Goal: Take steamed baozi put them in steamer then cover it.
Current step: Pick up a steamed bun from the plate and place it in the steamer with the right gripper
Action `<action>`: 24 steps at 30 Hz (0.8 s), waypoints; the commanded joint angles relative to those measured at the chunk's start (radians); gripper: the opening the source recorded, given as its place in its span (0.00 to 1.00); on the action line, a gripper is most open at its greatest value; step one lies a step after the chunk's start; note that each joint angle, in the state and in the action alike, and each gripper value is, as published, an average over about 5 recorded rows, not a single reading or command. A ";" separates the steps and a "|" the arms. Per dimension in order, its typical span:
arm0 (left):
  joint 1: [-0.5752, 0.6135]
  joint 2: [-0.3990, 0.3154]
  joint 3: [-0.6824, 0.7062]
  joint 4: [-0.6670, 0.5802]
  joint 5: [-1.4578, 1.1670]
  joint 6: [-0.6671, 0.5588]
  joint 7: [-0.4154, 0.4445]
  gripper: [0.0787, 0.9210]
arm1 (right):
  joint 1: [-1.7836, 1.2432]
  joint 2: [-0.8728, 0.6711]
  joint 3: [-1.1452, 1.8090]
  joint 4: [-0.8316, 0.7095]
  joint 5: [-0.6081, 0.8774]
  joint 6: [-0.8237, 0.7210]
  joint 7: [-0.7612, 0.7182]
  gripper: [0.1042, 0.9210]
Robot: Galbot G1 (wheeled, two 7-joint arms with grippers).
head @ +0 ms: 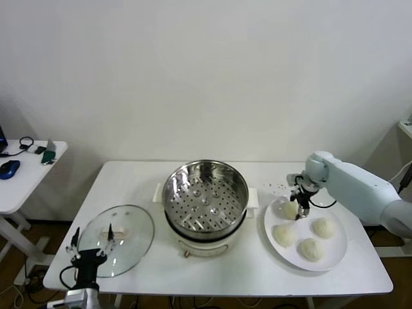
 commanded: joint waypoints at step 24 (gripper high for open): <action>0.033 -0.001 0.003 -0.047 0.010 0.022 -0.020 0.88 | 0.778 0.116 -0.479 0.468 0.058 0.349 -0.038 0.72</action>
